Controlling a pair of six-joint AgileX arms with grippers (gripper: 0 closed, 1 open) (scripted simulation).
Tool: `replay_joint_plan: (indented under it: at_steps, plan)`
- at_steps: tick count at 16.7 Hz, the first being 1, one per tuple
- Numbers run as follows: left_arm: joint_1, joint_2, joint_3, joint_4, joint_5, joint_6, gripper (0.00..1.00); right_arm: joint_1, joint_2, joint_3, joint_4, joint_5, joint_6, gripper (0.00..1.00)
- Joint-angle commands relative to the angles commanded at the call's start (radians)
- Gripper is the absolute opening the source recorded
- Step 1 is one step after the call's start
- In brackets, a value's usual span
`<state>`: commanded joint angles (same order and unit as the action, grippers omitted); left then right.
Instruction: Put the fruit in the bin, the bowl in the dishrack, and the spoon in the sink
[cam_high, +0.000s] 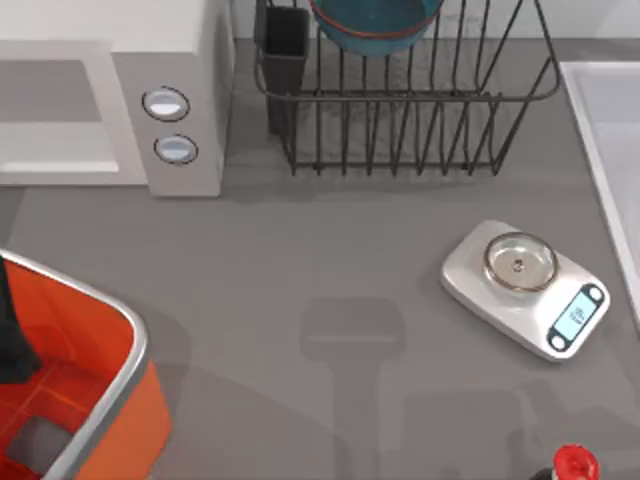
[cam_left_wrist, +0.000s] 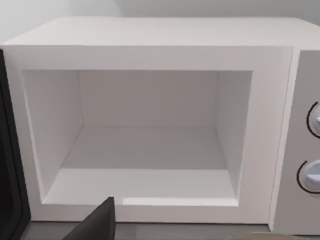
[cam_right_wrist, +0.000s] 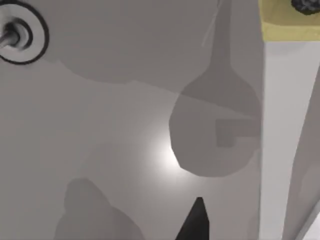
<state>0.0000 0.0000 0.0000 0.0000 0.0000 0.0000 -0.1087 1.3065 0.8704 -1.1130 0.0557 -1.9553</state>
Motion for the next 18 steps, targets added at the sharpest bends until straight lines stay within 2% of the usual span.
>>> replay_joint_plan:
  at_steps: [10,14,18]
  plan:
    - [0.0,0.0,0.0,0.0,0.0,0.0,1.0,-0.008,0.055,0.084,-0.066,0.007,-0.004,0.0]
    - [0.0,0.0,0.0,0.0,0.0,0.0,1.0,-0.023,0.271,0.312,-0.161,0.034,-0.025,0.0]
    - [0.0,0.0,0.0,0.0,0.0,0.0,1.0,-0.034,0.574,0.703,-0.277,0.057,-0.044,0.0]
